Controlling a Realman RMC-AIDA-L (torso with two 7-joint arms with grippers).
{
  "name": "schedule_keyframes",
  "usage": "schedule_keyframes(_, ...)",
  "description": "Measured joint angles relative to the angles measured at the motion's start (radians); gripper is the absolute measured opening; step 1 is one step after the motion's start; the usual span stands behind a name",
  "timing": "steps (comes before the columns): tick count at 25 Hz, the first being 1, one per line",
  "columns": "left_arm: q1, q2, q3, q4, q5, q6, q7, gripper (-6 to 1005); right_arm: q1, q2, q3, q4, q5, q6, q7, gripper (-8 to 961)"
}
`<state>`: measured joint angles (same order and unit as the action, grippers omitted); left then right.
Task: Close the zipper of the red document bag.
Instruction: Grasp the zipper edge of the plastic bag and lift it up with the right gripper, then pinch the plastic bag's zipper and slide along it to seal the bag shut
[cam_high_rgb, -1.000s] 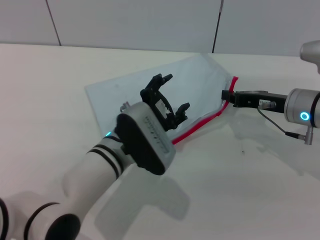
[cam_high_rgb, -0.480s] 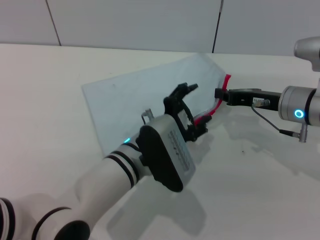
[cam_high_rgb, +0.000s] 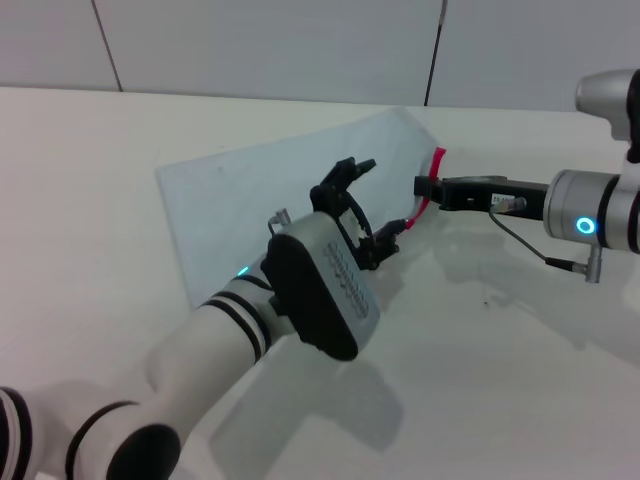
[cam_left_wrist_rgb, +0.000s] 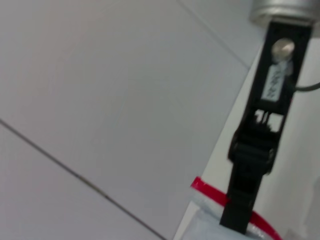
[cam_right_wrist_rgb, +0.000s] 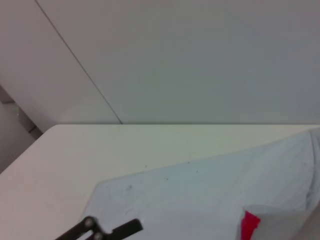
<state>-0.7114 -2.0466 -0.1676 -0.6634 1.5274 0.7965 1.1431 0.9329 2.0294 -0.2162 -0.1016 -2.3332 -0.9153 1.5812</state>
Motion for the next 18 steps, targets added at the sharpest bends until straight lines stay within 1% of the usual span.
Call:
schedule_keyframes(2,-0.003,0.000,-0.042,-0.005,-0.012,-0.052,0.002,846,0.002,0.000,-0.001,0.000,0.000,0.000,0.000,20)
schedule_keyframes(9,-0.014,0.000,-0.090,-0.026,-0.014,-0.138,0.004,845,0.001,0.000,-0.002,0.000,0.000,0.000,-0.001,21)
schedule_keyframes(14,-0.015,0.000,-0.090,-0.037,-0.003,-0.135,0.024,845,0.002,0.000,-0.004,0.000,0.000,0.001,-0.001,21)
schedule_keyframes(18,-0.002,0.000,-0.087,-0.060,-0.003,-0.131,0.056,845,0.000,0.000,-0.001,0.000,0.000,0.004,-0.001,22)
